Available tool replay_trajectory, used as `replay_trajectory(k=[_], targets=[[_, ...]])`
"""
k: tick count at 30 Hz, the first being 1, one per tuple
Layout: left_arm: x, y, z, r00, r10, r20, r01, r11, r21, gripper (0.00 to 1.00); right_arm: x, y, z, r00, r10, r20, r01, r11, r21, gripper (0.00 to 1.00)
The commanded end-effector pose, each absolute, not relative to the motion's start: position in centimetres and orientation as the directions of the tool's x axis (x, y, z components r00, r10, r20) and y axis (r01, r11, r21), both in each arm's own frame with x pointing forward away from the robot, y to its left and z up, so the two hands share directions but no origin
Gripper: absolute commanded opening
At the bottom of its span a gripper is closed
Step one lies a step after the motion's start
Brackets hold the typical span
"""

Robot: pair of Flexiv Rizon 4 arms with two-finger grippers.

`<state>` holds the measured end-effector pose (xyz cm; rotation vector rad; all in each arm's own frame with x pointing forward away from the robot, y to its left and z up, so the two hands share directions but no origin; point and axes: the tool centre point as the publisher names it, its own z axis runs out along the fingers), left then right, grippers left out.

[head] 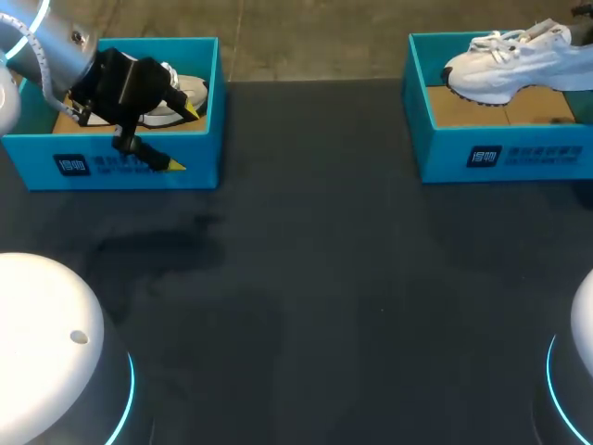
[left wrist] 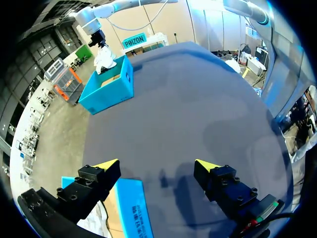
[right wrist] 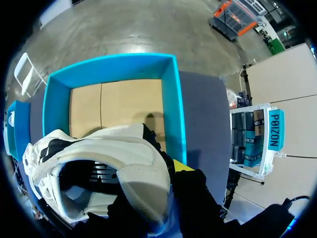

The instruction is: Take the shoe out of the shoebox, open the shoe tongue, remove and reinsert the insole, then place the shoe into the shoebox

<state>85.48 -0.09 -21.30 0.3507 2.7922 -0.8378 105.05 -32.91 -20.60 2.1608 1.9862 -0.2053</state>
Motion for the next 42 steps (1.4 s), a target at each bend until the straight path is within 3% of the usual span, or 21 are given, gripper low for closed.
replay_trajectory(k=[1, 10, 42], targets=[[85.4, -0.1, -21.2, -0.951, 0.167, -0.261, 0.283, 0.812, -0.51, 1.0, 105.1, -32.9, -20.6, 0.111, 0.973, -0.201, 0.994, -0.104, 0.046, 0.0], [85.4, -0.1, -21.2, -0.951, 0.167, -0.261, 0.283, 0.812, -0.51, 1.0, 104.7, -33.3, -22.7, 0.249, 0.944, -0.215, 0.968, -0.236, 0.084, 0.0], [85.4, -0.1, -21.2, -0.951, 0.167, -0.261, 0.283, 0.812, -0.51, 1.0, 102.4, -35.1, -28.3, 0.26, 0.918, -0.298, 0.965, -0.255, 0.057, 0.0]])
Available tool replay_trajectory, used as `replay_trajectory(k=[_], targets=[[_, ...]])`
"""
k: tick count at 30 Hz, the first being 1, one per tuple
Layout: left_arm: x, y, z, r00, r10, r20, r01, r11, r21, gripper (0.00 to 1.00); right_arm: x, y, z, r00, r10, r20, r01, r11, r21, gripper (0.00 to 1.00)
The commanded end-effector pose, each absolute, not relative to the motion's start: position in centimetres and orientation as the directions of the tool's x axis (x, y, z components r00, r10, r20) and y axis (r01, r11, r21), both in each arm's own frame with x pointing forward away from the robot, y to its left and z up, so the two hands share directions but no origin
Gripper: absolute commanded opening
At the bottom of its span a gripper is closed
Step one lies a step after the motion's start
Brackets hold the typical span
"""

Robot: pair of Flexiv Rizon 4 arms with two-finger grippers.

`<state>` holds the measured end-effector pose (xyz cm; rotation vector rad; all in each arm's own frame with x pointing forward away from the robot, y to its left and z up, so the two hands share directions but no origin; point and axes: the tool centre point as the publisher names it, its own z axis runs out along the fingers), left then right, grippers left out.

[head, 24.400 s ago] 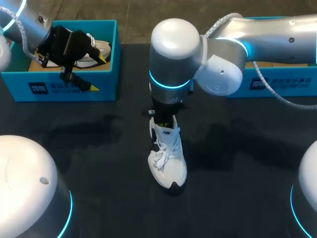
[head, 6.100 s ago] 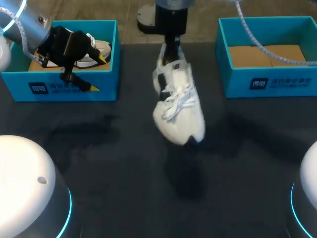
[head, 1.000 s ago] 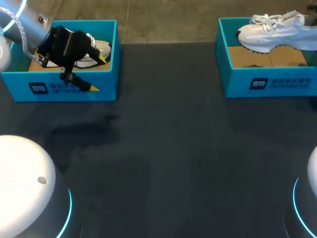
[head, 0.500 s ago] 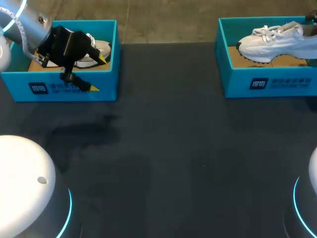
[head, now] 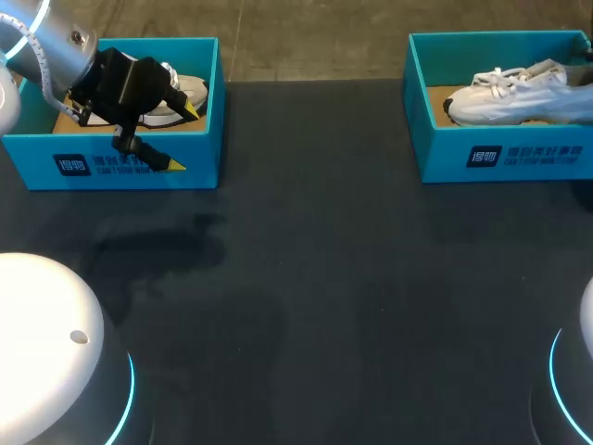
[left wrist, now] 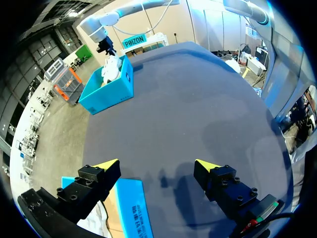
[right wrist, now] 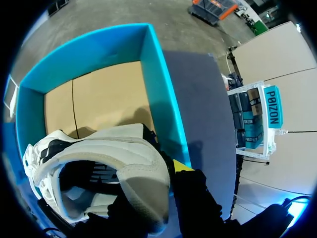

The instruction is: Take the shoe out of the shoebox, open the shoe tongue, remove and reinsert the insole, then place the shoe into the shoebox

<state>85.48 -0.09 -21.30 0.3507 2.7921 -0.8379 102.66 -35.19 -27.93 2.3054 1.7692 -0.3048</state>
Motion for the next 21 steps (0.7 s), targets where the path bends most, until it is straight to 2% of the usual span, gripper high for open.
replay_trajectory(k=[1, 21], targets=[[85.4, -0.1, -21.2, -0.951, 0.167, -0.261, 0.283, 0.812, -0.51, 1.0, 102.3, -35.1, -28.5, 0.262, 0.917, -0.3, 0.965, -0.256, 0.057, 0.0], [85.4, -0.1, -21.2, -0.951, 0.167, -0.261, 0.283, 0.812, -0.51, 1.0, 102.4, -35.5, -32.2, 0.291, 0.895, -0.338, 0.956, -0.282, 0.076, 0.0]])
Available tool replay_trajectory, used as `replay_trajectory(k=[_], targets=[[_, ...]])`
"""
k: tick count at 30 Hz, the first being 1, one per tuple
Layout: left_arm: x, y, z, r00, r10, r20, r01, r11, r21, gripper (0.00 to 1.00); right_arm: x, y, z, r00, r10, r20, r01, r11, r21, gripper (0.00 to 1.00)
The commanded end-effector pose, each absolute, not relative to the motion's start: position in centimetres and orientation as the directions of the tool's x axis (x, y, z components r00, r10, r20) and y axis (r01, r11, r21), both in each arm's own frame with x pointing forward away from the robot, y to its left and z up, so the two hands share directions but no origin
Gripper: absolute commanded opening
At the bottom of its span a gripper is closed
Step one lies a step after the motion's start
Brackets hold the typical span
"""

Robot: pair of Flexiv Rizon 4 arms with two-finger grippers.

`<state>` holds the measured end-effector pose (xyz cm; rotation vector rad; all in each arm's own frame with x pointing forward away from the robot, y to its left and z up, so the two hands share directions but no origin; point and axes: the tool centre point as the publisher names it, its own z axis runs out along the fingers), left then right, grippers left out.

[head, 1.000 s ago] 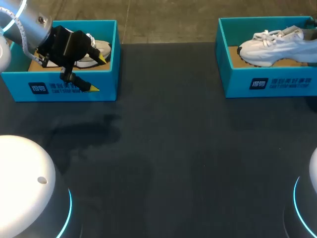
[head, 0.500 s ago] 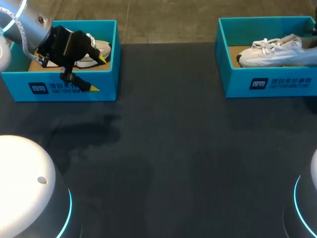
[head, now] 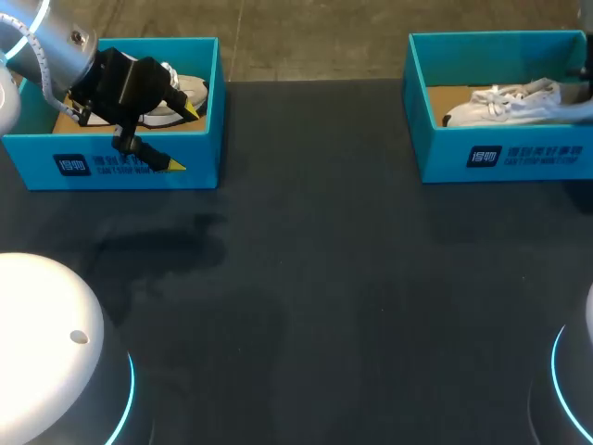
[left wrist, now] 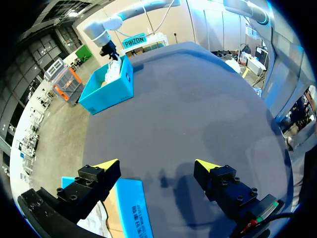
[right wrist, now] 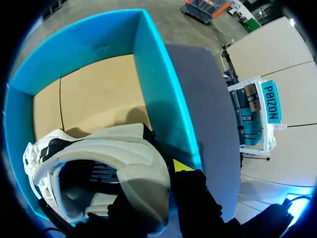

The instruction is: Take the shoe out of the shoebox, open the shoe tongue, remove and reinsert the insole, then place the shoe into the shoebox

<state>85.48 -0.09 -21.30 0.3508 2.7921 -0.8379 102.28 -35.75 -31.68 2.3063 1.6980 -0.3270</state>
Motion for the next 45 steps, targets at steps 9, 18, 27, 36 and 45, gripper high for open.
replay_trajectory(k=[9, 18, 27, 36, 45], targets=[[85.4, -0.1, -21.2, -0.951, 0.167, -0.261, 0.283, 0.812, -0.51, 1.0, 102.1, -35.5, -34.0, 0.303, 0.887, -0.348, 0.953, -0.29, 0.089, 0.0], [85.4, -0.1, -21.2, -0.951, 0.167, -0.261, 0.283, 0.812, -0.51, 1.0, 102.0, -35.2, -35.5, 0.304, 0.888, -0.346, 0.952, -0.297, 0.077, 0.0], [85.4, -0.1, -21.2, -0.951, 0.167, -0.261, 0.283, 0.812, -0.51, 1.0, 101.8, -35.0, -36.3, 0.307, 0.886, -0.347, 0.95, -0.304, 0.062, 0.0], [85.4, -0.1, -21.2, -0.951, 0.167, -0.261, 0.283, 0.812, -0.51, 1.0, 101.7, -35.2, -35.6, 0.324, 0.882, -0.342, 0.945, -0.318, 0.077, 0.5], [85.4, -0.1, -21.2, -0.951, 0.167, -0.261, 0.283, 0.812, -0.51, 1.0, 100.9, -34.8, -33.2, 0.331, 0.891, -0.311, 0.944, -0.313, 0.108, 0.52]])
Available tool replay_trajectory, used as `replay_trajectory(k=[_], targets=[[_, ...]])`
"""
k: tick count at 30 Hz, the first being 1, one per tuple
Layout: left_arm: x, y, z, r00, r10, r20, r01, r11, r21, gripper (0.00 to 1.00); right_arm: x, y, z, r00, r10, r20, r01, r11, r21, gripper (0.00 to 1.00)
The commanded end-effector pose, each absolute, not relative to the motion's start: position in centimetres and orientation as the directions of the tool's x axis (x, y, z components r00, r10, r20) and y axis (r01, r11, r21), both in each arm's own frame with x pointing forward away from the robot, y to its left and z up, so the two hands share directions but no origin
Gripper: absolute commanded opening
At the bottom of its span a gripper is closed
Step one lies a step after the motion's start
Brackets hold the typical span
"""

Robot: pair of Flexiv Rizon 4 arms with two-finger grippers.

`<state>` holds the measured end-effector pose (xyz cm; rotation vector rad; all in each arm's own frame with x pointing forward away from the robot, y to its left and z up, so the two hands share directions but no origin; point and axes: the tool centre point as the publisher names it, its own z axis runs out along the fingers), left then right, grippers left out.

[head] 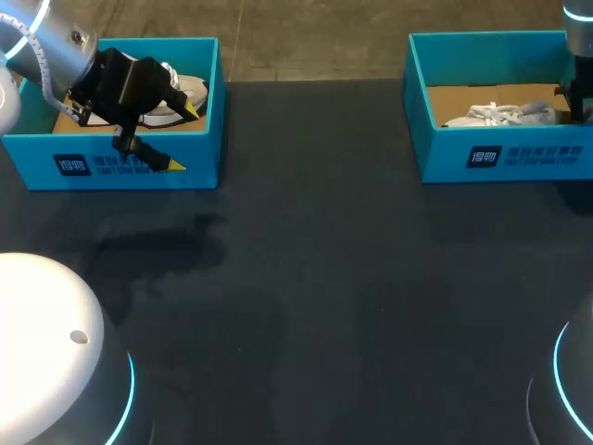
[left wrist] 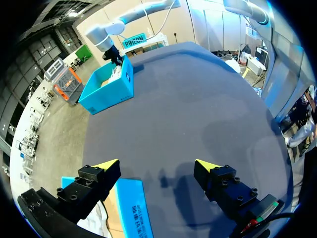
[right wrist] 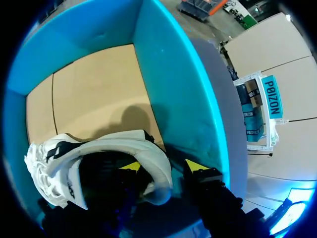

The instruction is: Take the shoe out of the shoebox, open the shoe tongue, remove and reinsert the insole, then place the shoe into the shoebox

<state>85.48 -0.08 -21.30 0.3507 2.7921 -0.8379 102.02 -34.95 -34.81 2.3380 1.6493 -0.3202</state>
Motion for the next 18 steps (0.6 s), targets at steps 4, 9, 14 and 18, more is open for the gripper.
replay_trajectory(k=[4, 9, 14, 18], targets=[[85.4, -0.1, -21.2, -0.951, 0.167, -0.261, 0.283, 0.812, -0.51, 1.0, 100.7, -34.3, -31.8, 0.309, 0.903, -0.297, 0.951, -0.286, 0.119, 0.63], [85.4, -0.1, -21.2, -0.951, 0.167, -0.261, 0.283, 0.812, -0.51, 1.0, 100.4, -33.3, -29.5, 0.291, 0.921, -0.258, 0.954, -0.259, 0.151, 0.65], [85.4, -0.1, -21.2, -0.951, 0.167, -0.261, 0.283, 0.812, -0.51, 1.0, 99.5, -31.9, -27.2, 0.273, 0.946, -0.173, 0.955, -0.246, 0.164, 0.7], [85.4, -0.1, -21.2, -0.951, 0.167, -0.261, 0.283, 0.812, -0.51, 1.0, 98.6, -30.8, -25.6, 0.239, 0.961, -0.142, 0.959, -0.212, 0.187, 0.7]])
